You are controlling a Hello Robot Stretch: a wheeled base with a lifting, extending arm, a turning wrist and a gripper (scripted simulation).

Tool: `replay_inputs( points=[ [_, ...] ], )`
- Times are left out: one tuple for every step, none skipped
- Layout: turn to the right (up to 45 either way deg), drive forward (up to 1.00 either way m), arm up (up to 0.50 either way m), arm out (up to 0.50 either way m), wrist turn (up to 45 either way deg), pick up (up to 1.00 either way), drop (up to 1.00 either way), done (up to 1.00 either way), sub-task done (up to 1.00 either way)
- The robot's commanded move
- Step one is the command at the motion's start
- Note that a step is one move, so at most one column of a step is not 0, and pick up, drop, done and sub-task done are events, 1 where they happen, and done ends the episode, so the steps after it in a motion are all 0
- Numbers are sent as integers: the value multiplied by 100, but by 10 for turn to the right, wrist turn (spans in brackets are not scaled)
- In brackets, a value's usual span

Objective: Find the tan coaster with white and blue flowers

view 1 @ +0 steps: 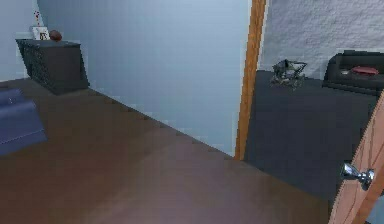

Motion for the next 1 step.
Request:
replay_inputs(
  points=[
    [0,65,0,0,0,0,0,0,0]
  ],
)
